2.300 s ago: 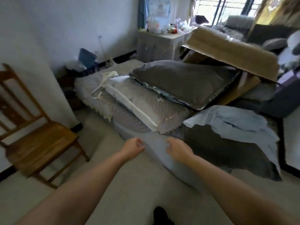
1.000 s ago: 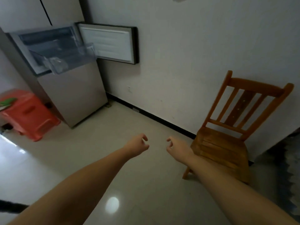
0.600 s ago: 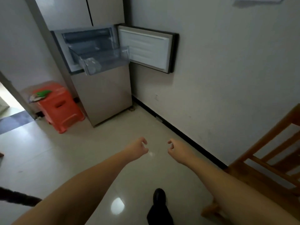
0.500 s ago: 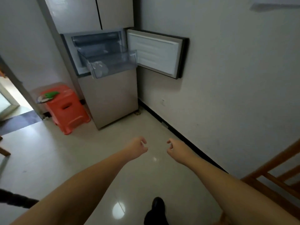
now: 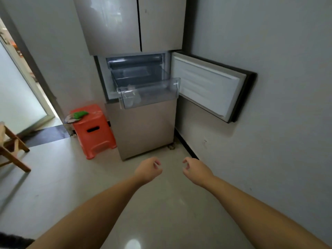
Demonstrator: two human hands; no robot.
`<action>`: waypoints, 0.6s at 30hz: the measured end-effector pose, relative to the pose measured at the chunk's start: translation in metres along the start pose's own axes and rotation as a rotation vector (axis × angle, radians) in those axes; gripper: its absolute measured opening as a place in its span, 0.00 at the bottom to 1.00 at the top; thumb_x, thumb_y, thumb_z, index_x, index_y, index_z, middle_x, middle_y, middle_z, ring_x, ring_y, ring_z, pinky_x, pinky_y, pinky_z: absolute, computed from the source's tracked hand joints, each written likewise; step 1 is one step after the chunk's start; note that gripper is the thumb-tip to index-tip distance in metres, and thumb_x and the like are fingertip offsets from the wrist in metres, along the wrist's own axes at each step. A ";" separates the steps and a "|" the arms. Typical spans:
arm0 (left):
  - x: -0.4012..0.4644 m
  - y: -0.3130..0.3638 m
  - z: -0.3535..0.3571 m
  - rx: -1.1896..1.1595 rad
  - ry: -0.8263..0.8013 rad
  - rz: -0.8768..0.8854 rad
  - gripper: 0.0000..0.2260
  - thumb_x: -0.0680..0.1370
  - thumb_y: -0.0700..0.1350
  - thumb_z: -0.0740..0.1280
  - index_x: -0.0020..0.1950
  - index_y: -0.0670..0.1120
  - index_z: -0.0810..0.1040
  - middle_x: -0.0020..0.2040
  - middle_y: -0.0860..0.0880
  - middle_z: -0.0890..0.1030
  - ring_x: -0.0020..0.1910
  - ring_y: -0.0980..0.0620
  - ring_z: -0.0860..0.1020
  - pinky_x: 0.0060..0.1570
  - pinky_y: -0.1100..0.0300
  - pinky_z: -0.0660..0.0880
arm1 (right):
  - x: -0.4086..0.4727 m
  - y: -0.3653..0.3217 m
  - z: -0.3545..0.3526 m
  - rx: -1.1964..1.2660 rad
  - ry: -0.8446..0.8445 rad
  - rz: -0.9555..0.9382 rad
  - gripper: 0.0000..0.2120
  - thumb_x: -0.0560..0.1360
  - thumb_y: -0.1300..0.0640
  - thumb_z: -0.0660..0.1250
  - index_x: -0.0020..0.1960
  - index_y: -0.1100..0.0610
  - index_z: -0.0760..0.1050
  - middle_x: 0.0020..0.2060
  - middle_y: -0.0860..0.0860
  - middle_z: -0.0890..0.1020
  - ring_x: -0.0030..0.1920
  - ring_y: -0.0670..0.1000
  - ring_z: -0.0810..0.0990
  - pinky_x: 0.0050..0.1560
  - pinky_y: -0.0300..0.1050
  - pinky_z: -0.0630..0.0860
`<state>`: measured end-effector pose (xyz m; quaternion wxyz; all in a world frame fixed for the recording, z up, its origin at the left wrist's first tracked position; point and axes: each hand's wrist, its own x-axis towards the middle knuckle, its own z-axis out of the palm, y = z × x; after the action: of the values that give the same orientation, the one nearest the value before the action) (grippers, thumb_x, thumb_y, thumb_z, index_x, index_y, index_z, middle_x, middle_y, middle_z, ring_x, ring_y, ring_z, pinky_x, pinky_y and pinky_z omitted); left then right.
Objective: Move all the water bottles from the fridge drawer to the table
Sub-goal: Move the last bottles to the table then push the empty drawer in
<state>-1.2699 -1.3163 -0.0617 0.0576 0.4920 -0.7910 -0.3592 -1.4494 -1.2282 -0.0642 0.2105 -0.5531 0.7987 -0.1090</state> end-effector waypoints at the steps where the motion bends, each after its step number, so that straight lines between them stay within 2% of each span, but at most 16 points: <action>1: 0.009 0.001 -0.003 -0.004 0.008 -0.002 0.12 0.75 0.43 0.66 0.58 0.42 0.76 0.44 0.49 0.76 0.41 0.51 0.73 0.41 0.64 0.68 | 0.010 0.000 -0.003 -0.003 0.001 -0.012 0.18 0.79 0.53 0.60 0.67 0.56 0.69 0.57 0.55 0.79 0.57 0.55 0.77 0.55 0.47 0.73; 5: 0.070 0.000 -0.020 -0.010 0.018 0.003 0.11 0.76 0.43 0.66 0.57 0.43 0.76 0.45 0.49 0.76 0.42 0.51 0.74 0.41 0.64 0.68 | 0.079 -0.004 -0.015 0.006 -0.005 -0.035 0.18 0.79 0.54 0.60 0.67 0.57 0.69 0.60 0.56 0.77 0.59 0.55 0.76 0.55 0.44 0.71; 11: 0.188 -0.004 -0.058 0.002 0.021 0.046 0.13 0.75 0.44 0.67 0.59 0.43 0.77 0.51 0.47 0.79 0.50 0.50 0.76 0.50 0.63 0.70 | 0.200 -0.023 -0.035 0.017 0.029 -0.049 0.17 0.79 0.53 0.60 0.66 0.56 0.70 0.57 0.54 0.78 0.57 0.54 0.77 0.56 0.48 0.74; 13: 0.237 -0.003 -0.086 0.015 0.025 0.080 0.13 0.75 0.44 0.68 0.58 0.43 0.77 0.54 0.45 0.80 0.52 0.50 0.77 0.49 0.64 0.69 | 0.252 -0.034 -0.047 0.021 0.047 -0.049 0.17 0.79 0.53 0.61 0.66 0.55 0.70 0.56 0.53 0.78 0.55 0.54 0.77 0.55 0.48 0.75; 18: 0.334 0.009 -0.165 0.042 0.080 0.145 0.13 0.76 0.44 0.67 0.59 0.42 0.76 0.55 0.44 0.80 0.56 0.47 0.77 0.53 0.62 0.70 | 0.354 -0.076 -0.094 0.073 0.108 -0.065 0.16 0.79 0.52 0.61 0.65 0.55 0.71 0.52 0.52 0.79 0.53 0.53 0.77 0.54 0.50 0.76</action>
<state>-1.3733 -1.6725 -0.0221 0.1047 0.4485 -0.8290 -0.3173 -1.5353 -1.5906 -0.0261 0.1836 -0.5642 0.7858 -0.1746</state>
